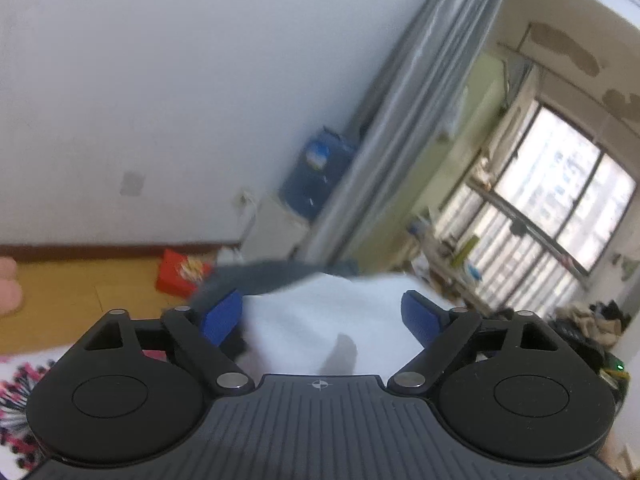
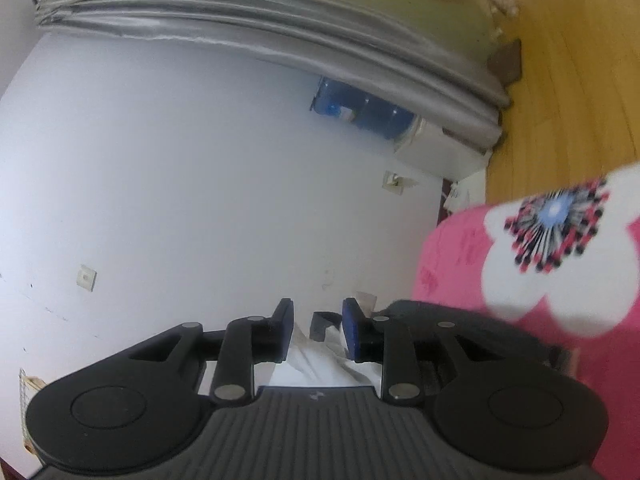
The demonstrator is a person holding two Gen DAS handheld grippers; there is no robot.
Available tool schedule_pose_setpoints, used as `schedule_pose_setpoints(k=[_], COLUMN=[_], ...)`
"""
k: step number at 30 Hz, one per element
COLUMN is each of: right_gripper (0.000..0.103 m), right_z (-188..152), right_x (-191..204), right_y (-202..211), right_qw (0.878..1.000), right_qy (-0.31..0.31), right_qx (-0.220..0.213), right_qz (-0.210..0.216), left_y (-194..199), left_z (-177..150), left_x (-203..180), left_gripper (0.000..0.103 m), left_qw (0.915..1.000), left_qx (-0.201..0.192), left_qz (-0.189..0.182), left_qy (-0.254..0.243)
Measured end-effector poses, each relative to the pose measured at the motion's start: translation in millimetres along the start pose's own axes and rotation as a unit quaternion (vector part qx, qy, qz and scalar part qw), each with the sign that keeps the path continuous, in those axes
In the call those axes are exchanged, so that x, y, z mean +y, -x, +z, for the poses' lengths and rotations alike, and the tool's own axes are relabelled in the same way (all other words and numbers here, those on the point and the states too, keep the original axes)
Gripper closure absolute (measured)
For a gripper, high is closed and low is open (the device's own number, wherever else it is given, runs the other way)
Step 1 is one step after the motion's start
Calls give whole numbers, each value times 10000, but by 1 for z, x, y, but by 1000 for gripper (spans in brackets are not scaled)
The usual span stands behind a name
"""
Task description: Fold clothes
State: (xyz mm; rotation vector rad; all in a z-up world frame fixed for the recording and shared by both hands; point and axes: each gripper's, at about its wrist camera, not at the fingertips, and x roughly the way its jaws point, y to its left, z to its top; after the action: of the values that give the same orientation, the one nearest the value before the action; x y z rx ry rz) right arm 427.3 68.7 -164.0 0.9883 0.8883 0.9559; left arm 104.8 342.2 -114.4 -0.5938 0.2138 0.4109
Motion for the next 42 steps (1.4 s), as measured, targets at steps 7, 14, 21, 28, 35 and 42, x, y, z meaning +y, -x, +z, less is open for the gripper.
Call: schedule_pose_setpoints(k=[7,14,21,28,35,42], right_gripper=[72,47,13,0,0,0], right_z=[-5,-71,-142,-191,-201,-201], right_x=[65,143,200,248,226,211], right_y=[77,149,192,275,325,357], right_qw=[9844,9230,8465,7961,7972,7646], right_qy=[1713,3546,4654,5235,4703,5026], right_qx=[-58,797,1250,679,-45,-489], right_qz=[-401,-1268,-2263,-2960,-3784,-4004], left_y=[64,134,170,202,221,219], left_z=[18,-2,-16,-28,-81,-108], left_x=[-37,-76,-125,-200,-237,-258], left_gripper=[0,0,0,0,0,0], left_qw=[9959,9959,9965,9886,9821,9731], left_qx=[-703,-535,76,382,440,-7], left_qz=[53,284,756,1134,1518,1927], left_qy=[-575,-676,-352,-918,-1028,-1264])
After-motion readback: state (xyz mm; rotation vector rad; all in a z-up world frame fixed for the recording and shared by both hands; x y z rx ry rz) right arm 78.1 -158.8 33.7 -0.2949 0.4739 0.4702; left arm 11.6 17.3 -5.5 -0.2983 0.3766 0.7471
